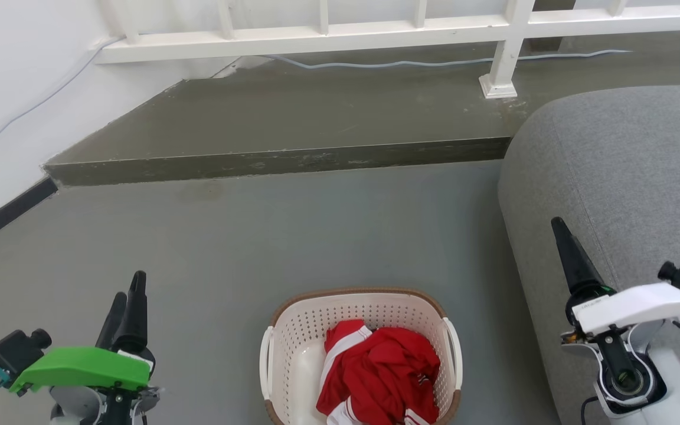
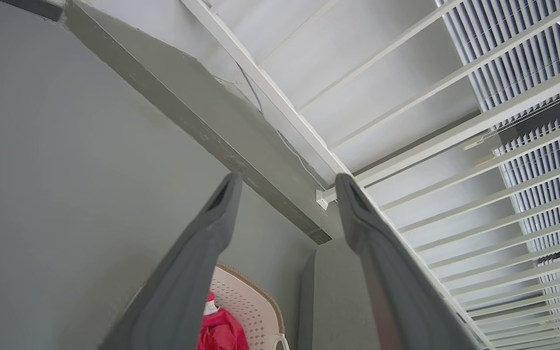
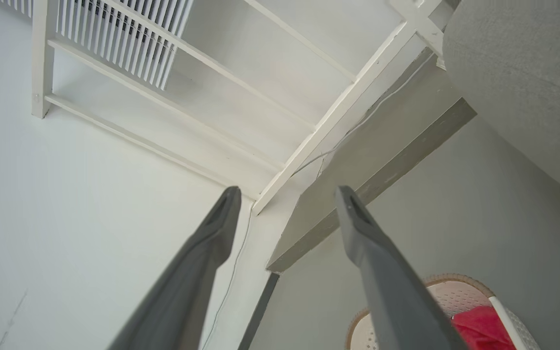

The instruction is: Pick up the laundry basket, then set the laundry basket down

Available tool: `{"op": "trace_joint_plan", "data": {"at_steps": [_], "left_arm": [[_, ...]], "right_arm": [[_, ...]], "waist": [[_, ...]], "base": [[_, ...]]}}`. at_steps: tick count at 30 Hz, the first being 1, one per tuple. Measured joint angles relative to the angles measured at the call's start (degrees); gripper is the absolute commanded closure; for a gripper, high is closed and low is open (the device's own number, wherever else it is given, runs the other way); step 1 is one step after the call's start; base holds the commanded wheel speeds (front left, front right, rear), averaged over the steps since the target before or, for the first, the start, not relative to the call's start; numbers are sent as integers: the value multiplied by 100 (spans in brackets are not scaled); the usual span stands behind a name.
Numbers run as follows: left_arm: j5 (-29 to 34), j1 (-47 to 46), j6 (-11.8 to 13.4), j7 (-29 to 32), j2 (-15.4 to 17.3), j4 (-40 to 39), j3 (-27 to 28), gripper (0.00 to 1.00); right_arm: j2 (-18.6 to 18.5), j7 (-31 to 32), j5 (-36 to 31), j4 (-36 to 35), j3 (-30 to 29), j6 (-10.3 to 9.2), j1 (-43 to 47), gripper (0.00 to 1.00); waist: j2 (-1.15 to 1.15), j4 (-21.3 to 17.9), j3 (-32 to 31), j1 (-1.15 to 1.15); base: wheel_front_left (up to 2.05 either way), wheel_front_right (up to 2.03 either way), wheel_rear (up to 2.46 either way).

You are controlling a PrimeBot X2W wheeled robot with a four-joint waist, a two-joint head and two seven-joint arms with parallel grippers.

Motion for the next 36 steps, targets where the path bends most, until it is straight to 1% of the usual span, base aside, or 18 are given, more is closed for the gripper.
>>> {"op": "trace_joint_plan", "data": {"at_steps": [3,5,6,8,12,16,22,23,28,30,36], "left_arm": [[290,-31,8,-67,1,-64,-23,0],[504,-62,55,-112,1,-97,-49,0],[565,-75,57,-127,1,-102,-60,0],[776,-83,102,-174,1,-127,-86,0],[1188,-84,158,-250,1,-153,-160,0],[1525,-85,181,-325,1,-189,-219,0],[2001,-90,229,-454,-1,-243,-294,0],[2072,-94,230,-480,-3,-254,-310,0],[2455,-112,250,-555,-14,-288,-358,0],[2635,-115,250,-608,-18,-301,-368,0],[3053,-149,250,-742,-25,-334,-400,0]], "right_arm": [[-79,-62,-336,0,102,-4,-87,0],[-98,-73,-537,1,151,-15,-107,0],[-99,-112,-631,1,174,-59,-114,0],[-101,-144,-818,-1,200,-71,-153,0],[-109,-220,-1193,-29,233,-220,-184,0],[-121,-303,-1535,-60,292,-305,-189,0],[-126,-438,-2012,-115,424,-322,-199,0],[-126,-447,-2082,-132,455,-361,-213,0],[-130,-554,-2472,-172,542,-370,-290,0],[-131,-571,-2635,-172,577,-415,-290,0],[-157,-714,-3089,-200,688,-415,-292,0]], "waist": [[0,3,8,0],[0,6,13,0],[0,7,15,0],[0,10,20,0],[0,17,30,0],[0,22,46,0],[0,31,74,0],[0,32,78,0],[0,39,96,0],[0,41,102,0],[0,50,126,0]], "base": [[0,0,0],[0,0,0],[0,0,0],[0,0,0],[0,0,0],[0,0,0],[0,0,0],[0,0,0],[0,0,0],[0,0,0],[0,0,0]]}}
